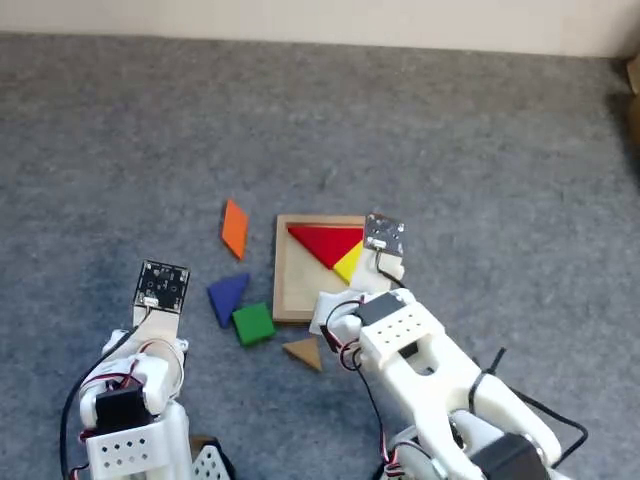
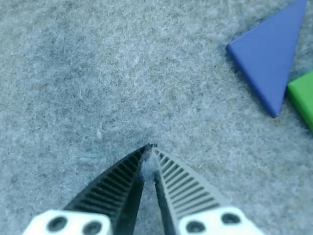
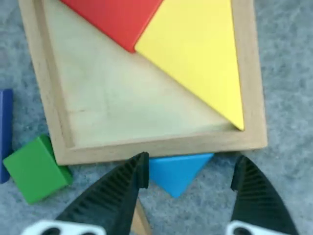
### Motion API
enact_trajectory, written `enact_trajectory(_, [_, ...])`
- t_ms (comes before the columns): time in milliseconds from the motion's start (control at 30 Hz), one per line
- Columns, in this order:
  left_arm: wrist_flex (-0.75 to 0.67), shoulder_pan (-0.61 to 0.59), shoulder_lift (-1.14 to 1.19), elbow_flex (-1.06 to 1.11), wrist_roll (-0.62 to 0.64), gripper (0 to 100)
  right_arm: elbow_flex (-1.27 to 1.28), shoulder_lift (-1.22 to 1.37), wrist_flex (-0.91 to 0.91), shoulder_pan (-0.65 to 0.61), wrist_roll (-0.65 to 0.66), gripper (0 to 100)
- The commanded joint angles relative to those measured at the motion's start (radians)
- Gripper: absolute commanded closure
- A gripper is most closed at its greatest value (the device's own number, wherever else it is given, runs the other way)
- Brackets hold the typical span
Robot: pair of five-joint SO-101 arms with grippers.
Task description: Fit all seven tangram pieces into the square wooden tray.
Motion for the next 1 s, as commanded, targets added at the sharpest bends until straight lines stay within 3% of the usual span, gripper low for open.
enact_trajectory(0, [0.003, -0.005, -0.005, 0.019, 0.006, 99, -0.004, 0.102, -0.045, -0.01, -0.008, 72.8])
enact_trajectory(300, [0.003, -0.005, -0.005, 0.019, 0.006, 99, -0.004, 0.179, -0.042, -0.002, 0.015, 73.2])
enact_trajectory(400, [0.003, -0.005, -0.005, 0.019, 0.006, 99, -0.002, 0.177, -0.042, 0.033, 0.051, 80.1])
enact_trajectory(600, [0.003, -0.005, -0.005, 0.019, 0.006, 99, -0.008, 0.177, -0.018, 0.111, 0.212, 96.6])
enact_trajectory(967, [0.003, -0.005, -0.005, 0.019, 0.006, 99, -0.01, 0.113, 0.081, 0.191, 0.427, 97.9])
